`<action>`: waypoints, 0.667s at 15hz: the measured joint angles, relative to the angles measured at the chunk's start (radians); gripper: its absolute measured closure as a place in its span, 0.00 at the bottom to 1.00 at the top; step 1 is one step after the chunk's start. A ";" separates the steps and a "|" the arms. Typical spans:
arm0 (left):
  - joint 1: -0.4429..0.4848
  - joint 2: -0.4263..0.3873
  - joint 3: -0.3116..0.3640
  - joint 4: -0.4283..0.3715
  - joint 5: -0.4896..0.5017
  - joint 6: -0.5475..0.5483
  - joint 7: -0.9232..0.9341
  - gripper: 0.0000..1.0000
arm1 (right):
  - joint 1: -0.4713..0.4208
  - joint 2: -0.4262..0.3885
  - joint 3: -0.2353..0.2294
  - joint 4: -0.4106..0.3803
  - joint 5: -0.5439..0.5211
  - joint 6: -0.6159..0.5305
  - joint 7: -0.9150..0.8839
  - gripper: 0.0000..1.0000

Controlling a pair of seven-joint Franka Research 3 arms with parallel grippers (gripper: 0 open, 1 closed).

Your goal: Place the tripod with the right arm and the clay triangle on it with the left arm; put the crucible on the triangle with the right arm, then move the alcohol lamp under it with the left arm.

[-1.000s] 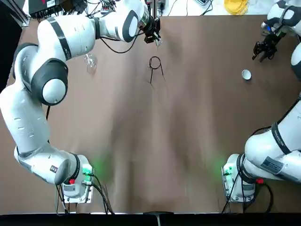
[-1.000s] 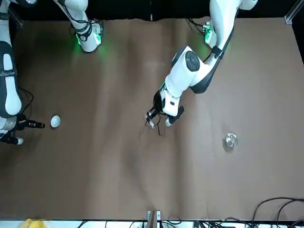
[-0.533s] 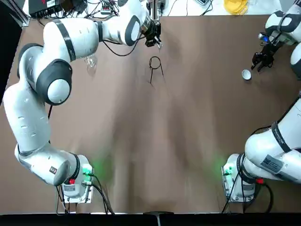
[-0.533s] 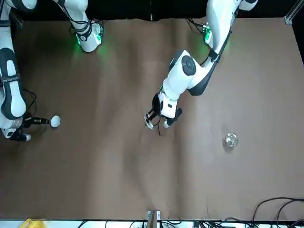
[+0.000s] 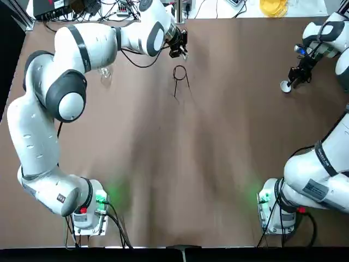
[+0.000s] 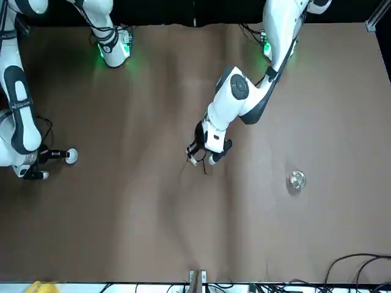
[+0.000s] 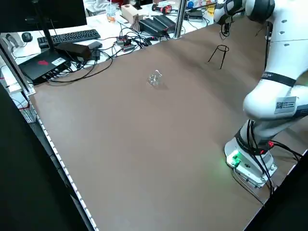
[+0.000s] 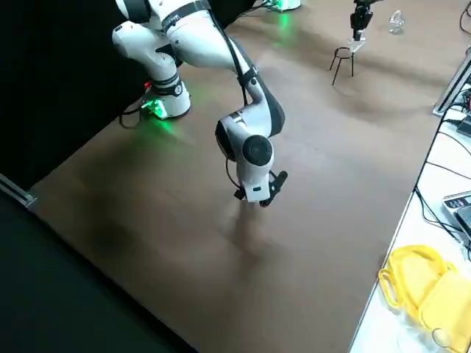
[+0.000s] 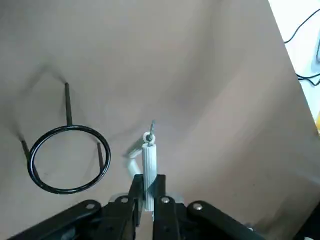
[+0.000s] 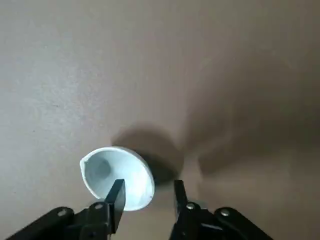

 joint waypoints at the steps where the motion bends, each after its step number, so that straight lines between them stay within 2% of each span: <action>1: -0.002 0.004 0.000 0.000 0.000 0.000 0.000 0.87 | 0.000 0.002 -0.001 0.000 0.000 0.001 -0.011 0.56; 4: -0.005 0.011 0.003 -0.002 0.000 -0.001 0.000 0.87 | -0.010 0.005 -0.005 -0.009 0.000 0.001 -0.069 0.71; 7: -0.005 0.014 0.004 -0.007 0.000 -0.001 0.000 0.87 | -0.014 0.012 -0.004 -0.013 0.000 0.002 -0.081 0.77; 10: -0.005 0.014 0.005 -0.007 0.000 -0.001 -0.001 0.87 | -0.014 0.013 -0.001 -0.013 0.000 0.002 -0.082 0.76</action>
